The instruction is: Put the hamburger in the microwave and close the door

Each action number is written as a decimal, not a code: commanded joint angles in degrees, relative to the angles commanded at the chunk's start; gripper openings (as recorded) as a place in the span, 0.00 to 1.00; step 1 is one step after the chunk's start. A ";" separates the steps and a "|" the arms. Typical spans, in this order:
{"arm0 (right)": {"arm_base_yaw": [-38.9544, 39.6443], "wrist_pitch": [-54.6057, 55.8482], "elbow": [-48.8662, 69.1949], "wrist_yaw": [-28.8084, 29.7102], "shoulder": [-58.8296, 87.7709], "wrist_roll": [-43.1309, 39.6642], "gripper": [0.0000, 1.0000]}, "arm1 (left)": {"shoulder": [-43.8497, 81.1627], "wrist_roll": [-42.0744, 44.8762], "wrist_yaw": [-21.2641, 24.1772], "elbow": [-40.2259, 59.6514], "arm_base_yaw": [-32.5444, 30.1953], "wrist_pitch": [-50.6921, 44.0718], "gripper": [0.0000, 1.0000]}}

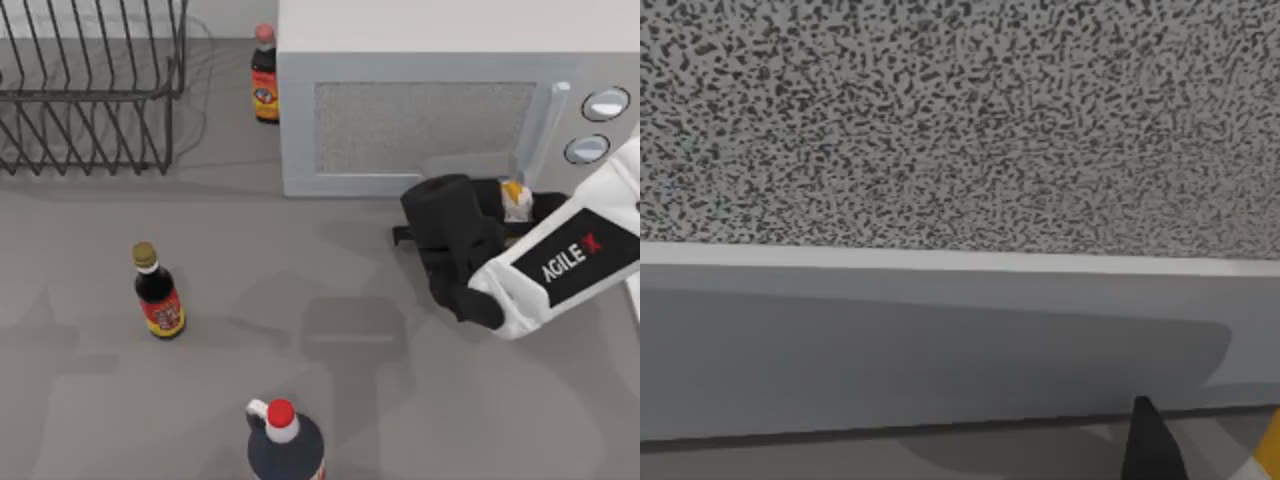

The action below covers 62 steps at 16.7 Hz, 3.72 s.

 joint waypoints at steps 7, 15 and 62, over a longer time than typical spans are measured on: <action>0.00 0.00 0.00 0.00 0.00 0.00 1.00 | 0.86 0.20 -2.39 0.02 -1.56 1.12 0.00; 0.00 0.00 0.00 0.00 0.00 0.00 1.00 | 4.17 0.04 -11.90 -1.73 -11.93 5.84 0.00; 0.00 0.00 0.00 0.00 0.00 0.00 1.00 | 114.99 -34.58 -37.60 88.06 -54.25 -27.46 0.00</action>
